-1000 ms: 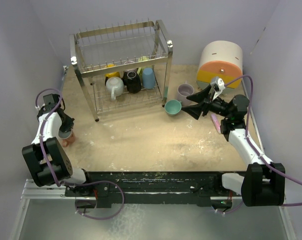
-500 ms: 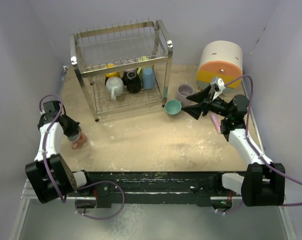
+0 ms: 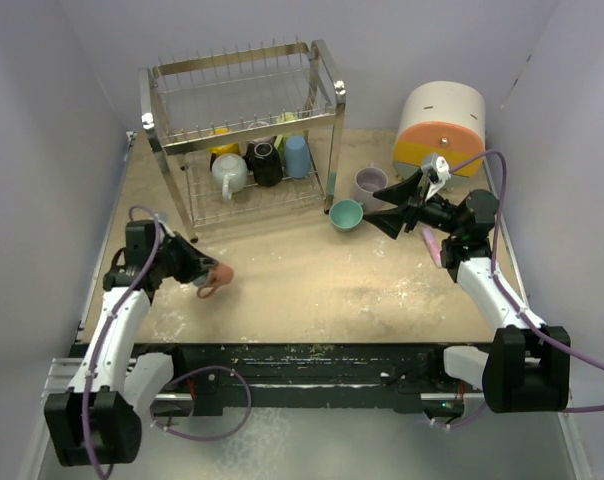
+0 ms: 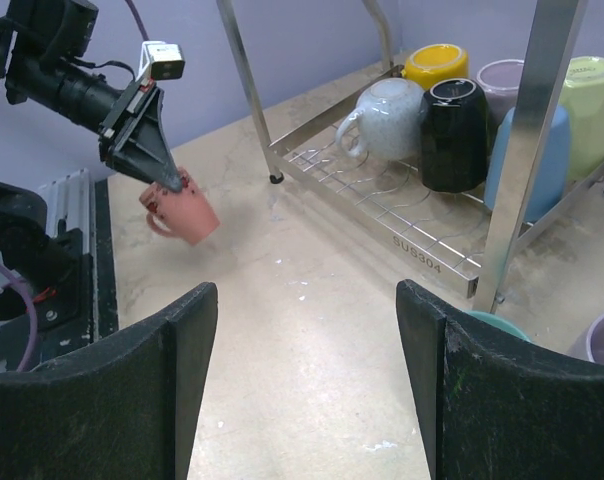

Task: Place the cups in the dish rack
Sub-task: Pick up the cup at the center of the board, then place the cup at the center of the board.

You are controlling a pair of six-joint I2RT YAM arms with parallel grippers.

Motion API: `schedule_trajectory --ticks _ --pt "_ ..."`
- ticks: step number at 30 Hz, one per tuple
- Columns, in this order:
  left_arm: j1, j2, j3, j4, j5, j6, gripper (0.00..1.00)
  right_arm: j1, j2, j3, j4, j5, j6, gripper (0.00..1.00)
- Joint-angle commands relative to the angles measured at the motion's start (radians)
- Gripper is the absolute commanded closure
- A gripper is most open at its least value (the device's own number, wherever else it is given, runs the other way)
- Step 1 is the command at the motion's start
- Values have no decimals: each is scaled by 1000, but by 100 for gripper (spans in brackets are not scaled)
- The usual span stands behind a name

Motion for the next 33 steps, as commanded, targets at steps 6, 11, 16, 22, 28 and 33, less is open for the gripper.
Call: schedule_trajectory --ticks 6,11,16,22,28,33 --pt "-498 36 73 225 -119 -138 100 -3 -14 41 24 -24 -58 26" --pt "-820 125 138 358 -327 -95 100 -3 -7 50 1 -27 -82 26" --pt "-1019 344 307 349 -523 53 100 -3 -9 60 -52 -29 -114 26" --pt "-1105 635 566 193 -642 248 100 -5 -9 76 -118 -30 -154 26" --pt "-1107 795 681 128 -594 368 100 -12 -3 84 -151 -24 -179 26" --pt "-1108 852 705 121 -585 386 100 -17 4 89 -174 -18 -196 26"
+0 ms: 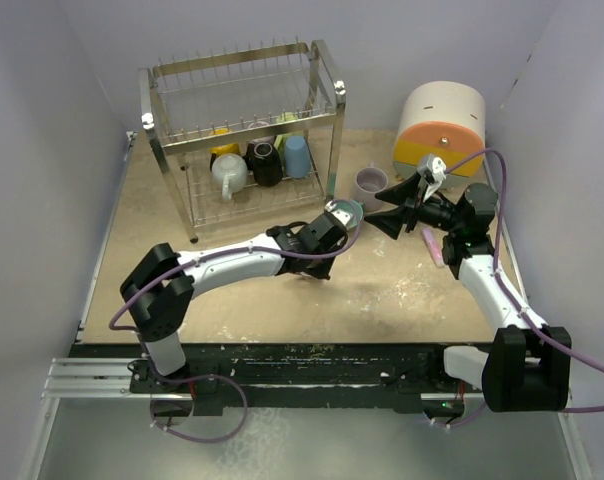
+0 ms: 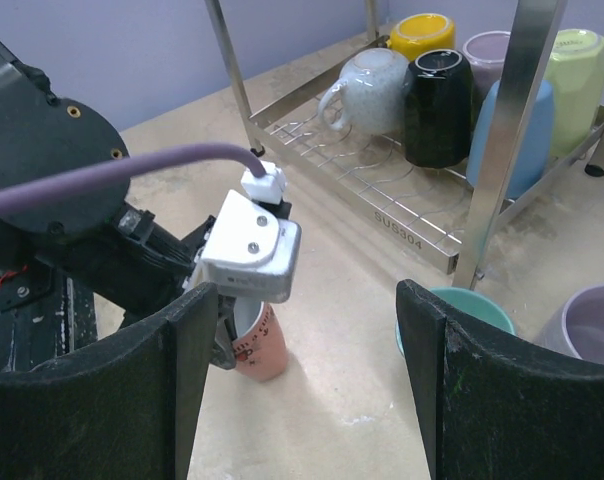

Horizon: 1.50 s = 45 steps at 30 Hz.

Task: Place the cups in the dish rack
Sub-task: Place the cup at the center of the board, then pick up the cup at the center of the board.

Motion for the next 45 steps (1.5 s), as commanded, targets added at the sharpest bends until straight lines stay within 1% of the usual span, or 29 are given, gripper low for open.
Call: schedule_trajectory --ticks 1,2,4,7,9,11,13,15,20,24,26,29,33,34,36,37,38,40,43,44,45 --pt "-2 21 73 -2 -10 65 100 -8 3 55 -5 -11 -34 26" --pt "-2 29 79 -7 -8 65 99 -8 4 55 -7 -11 -35 26" --pt "-1 45 90 -18 -9 62 93 -10 9 56 -12 -10 -39 26" --pt "-2 60 102 -35 -20 56 82 -11 14 59 -20 -9 -45 26" --pt "-1 57 105 -42 -29 49 71 -13 14 59 -23 -7 -51 26" --pt "-2 40 103 -46 -30 37 58 -12 13 60 -25 -4 -57 26" --pt "-2 9 92 -34 -27 27 48 -13 15 61 -31 0 -67 26" --pt "-1 -34 70 -11 -15 21 45 -15 16 62 -36 1 -72 26" --pt "-1 -167 -13 70 31 7 43 -17 24 61 -33 7 -82 26" --pt "2 -325 -168 209 81 -24 36 -18 29 60 -27 8 -88 26" --pt "3 -393 -260 325 112 -35 35 -17 32 55 -18 1 -90 26" --pt "6 -477 -380 428 108 -89 26 -18 33 49 -8 -15 -105 26" --pt "23 -546 -486 466 85 -180 8 -18 36 49 -16 -45 -132 26" --pt "26 -560 -512 480 83 -206 5 -16 38 52 -17 -45 -131 26" --pt "32 -588 -571 524 88 -262 3 -10 48 68 -32 -36 -128 26" --pt "36 -603 -598 545 90 -289 0 -3 55 79 -49 -30 -135 26" --pt "38 -616 -627 566 91 -318 1 11 61 97 -108 -27 -165 27" --pt "45 -652 -690 603 84 -368 1 48 77 146 -281 -10 -300 27" --pt "57 -721 -765 634 63 -438 1 140 119 280 -659 78 -625 27" --pt "63 -739 -786 634 54 -459 0 174 137 336 -759 123 -710 27" --pt "71 -756 -804 633 47 -478 1 205 152 369 -824 162 -773 27"
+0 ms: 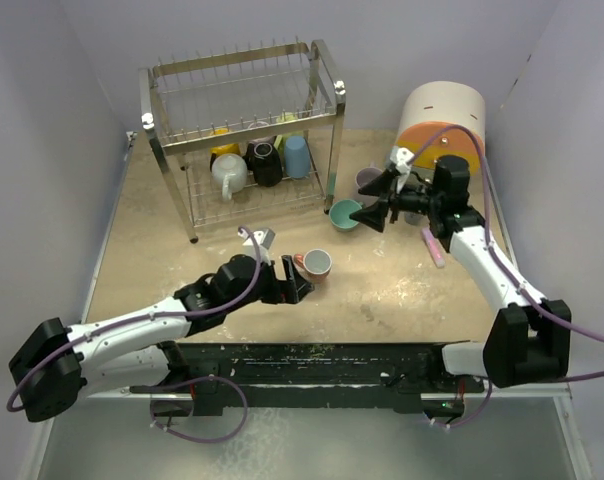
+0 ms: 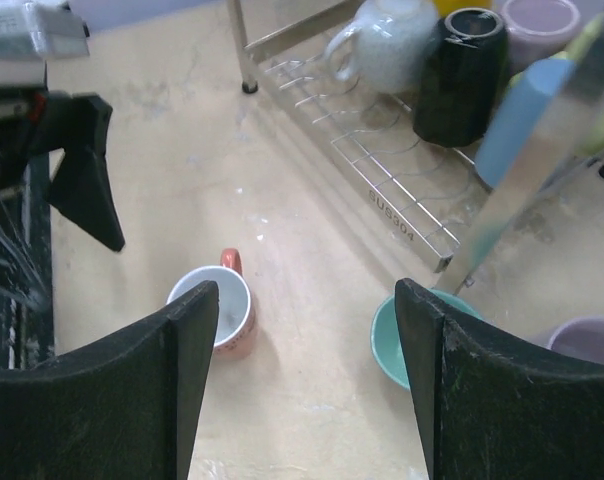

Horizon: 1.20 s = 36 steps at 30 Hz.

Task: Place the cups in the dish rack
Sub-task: Pick up the cup at the center of the board.

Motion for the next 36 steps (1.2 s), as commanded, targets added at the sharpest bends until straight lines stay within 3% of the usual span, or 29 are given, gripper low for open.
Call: schedule_trajectory --ticks 1,7,16,31,36 --pt "33 -95 -79 108 -36 -151 0 137 48 192 -481 167 -432 27" --pt "104 -163 -211 222 -3 -284 3 312 131 274 -609 461 -497 25" --pt "143 -208 -254 216 -14 -335 6 466 261 301 -586 723 -418 28" --pt "144 -189 -266 223 -28 -389 9 521 374 294 -558 815 -389 56" --pt "145 -189 -272 236 -31 -414 10 529 389 294 -558 820 -389 60"
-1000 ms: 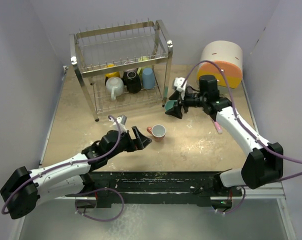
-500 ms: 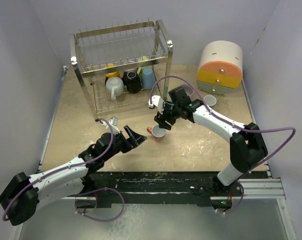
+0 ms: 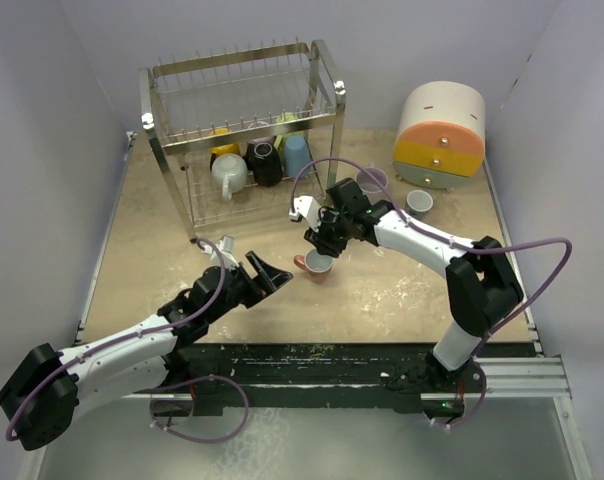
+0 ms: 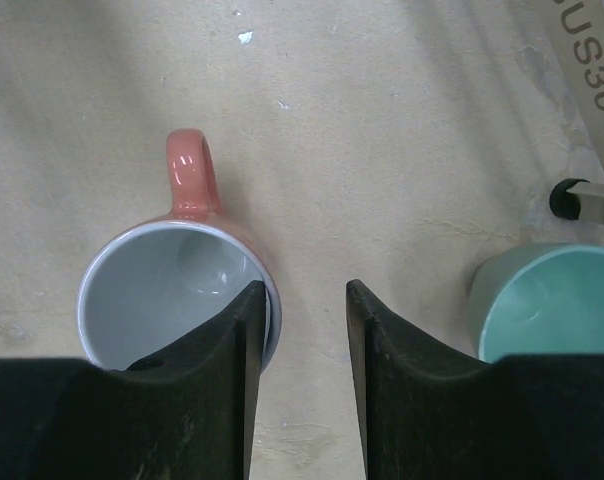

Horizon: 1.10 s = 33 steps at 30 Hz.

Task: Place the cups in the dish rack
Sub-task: Pick up the cup at the center of the board.

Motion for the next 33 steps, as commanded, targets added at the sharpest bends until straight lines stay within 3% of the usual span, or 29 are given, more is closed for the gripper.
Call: schedule_trajectory --ticks 1,6,11,17,25,33 --pt "5 -4 -7 61 -20 -43 11 12 12 19 15 26 5 60" --pt "5 -21 -2 60 -33 -60 12 28 43 17 10 31 1 67" --pt "5 -32 -15 67 -12 -99 14 30 16 37 -26 31 -18 100" --pt "5 -42 -23 176 34 -31 15 13 -99 13 -59 -92 -49 100" --pt "6 -100 0 356 128 256 14 -154 -199 28 -160 -539 -117 100" --pt "6 -29 38 512 238 231 14 -202 -243 52 -239 -689 -193 100"
